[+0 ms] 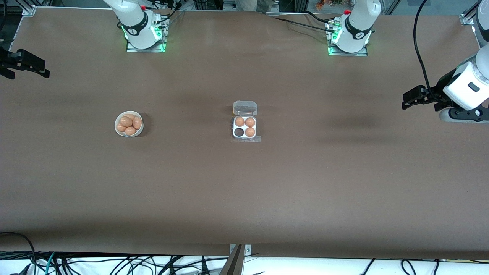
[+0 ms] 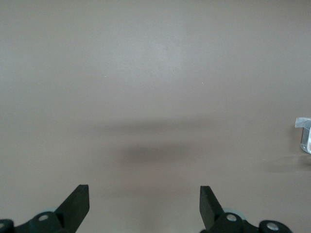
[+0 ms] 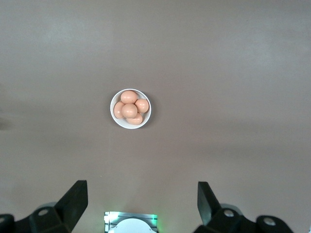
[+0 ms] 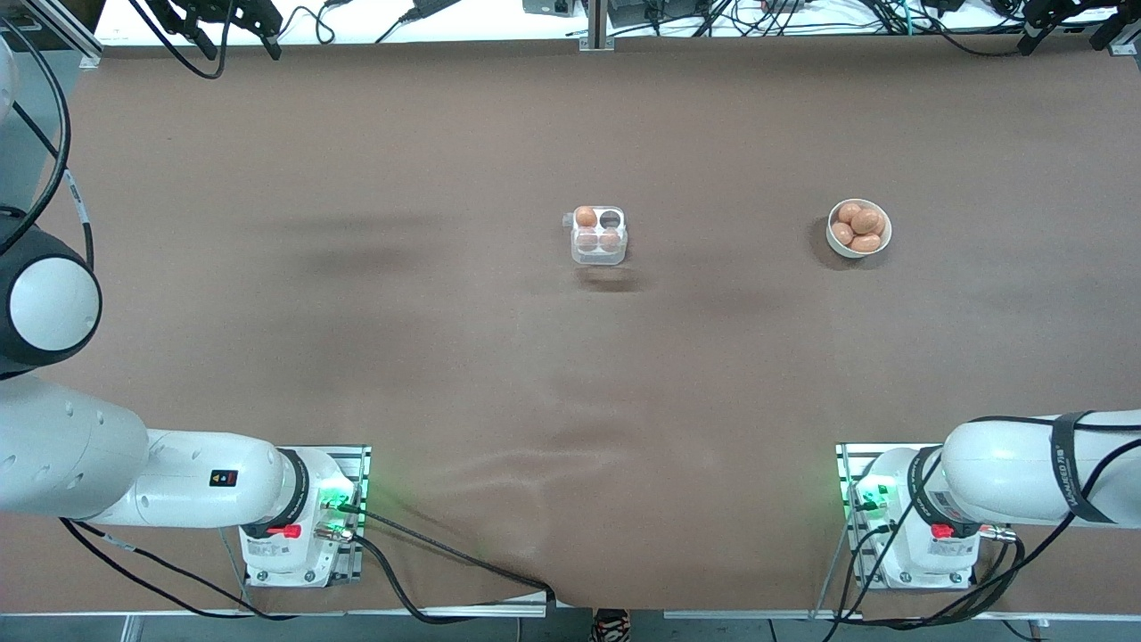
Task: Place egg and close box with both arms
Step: 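Reach the right gripper down over the white bowl of eggs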
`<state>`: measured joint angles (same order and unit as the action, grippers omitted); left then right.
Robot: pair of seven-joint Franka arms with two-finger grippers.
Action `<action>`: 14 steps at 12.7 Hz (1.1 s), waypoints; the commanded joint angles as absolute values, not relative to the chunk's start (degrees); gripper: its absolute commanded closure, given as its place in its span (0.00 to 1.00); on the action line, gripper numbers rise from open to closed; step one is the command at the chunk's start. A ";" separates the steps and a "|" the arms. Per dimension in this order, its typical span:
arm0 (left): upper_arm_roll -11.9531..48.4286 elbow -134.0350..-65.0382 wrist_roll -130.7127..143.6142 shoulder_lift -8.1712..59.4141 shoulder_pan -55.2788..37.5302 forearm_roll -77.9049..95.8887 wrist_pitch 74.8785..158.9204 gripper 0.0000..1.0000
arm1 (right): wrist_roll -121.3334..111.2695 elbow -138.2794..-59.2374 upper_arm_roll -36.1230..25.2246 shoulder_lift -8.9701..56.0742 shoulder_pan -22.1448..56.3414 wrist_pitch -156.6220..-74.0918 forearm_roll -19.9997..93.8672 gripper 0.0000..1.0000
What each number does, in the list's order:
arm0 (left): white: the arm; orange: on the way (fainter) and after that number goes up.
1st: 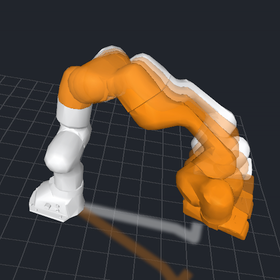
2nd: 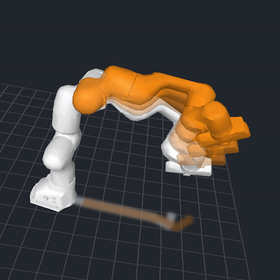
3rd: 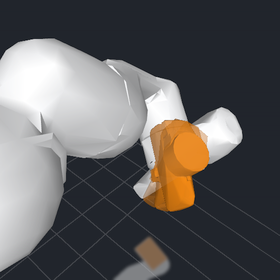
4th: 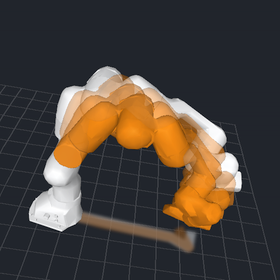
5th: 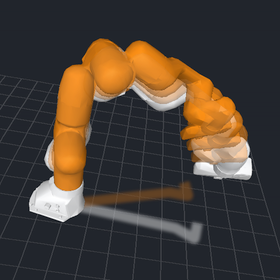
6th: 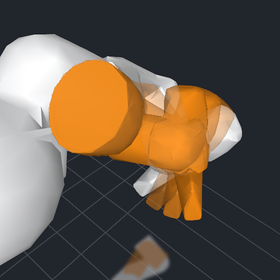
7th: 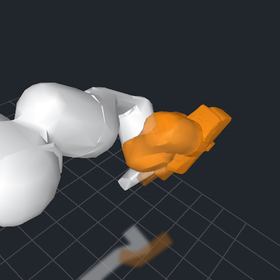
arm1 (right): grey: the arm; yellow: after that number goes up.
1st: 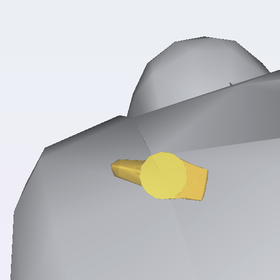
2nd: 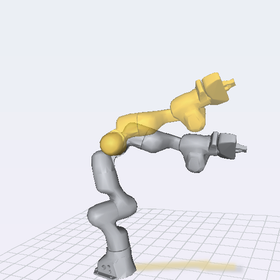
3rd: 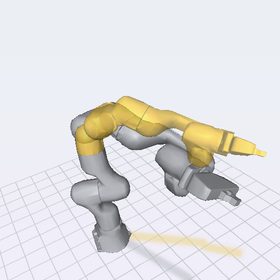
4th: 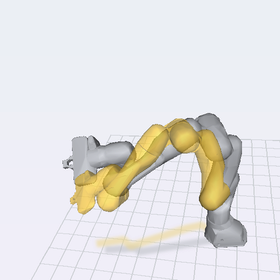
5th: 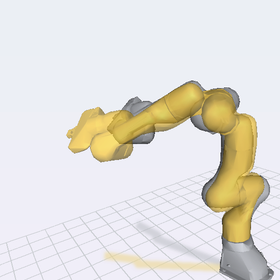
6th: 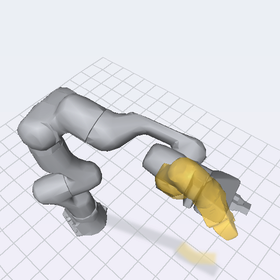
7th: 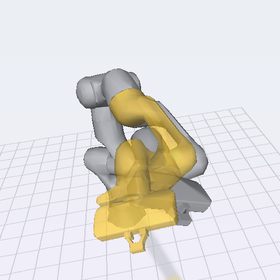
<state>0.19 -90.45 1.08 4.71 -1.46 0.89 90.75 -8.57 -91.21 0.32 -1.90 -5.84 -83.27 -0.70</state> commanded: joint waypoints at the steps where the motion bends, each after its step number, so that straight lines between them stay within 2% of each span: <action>1: 0.18 -88.59 -0.26 5.54 -1.06 1.76 89.56 0.00 | -8.79 -90.97 0.26 -1.93 -6.33 -83.67 0.44 0.00; 6: 0.18 -88.59 -0.18 5.54 -1.05 1.58 89.56 0.00 | -8.00 -93.86 0.44 -1.85 -6.24 -84.46 2.37 0.00; 11: 0.18 -88.59 -0.18 5.54 -0.79 1.14 89.56 0.00 | -8.00 -116.68 0.97 -2.81 -5.89 -106.83 2.81 0.00; 14: 0.18 -88.59 -0.18 5.54 -0.79 1.14 89.56 0.00 | -6.77 -125.13 3.16 -0.98 -5.63 -118.79 2.73 0.00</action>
<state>-0.01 -90.41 1.07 4.82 -1.32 0.89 90.75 -8.06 -120.04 2.06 -0.08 -5.74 -113.25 2.12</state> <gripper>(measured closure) 0.000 0.000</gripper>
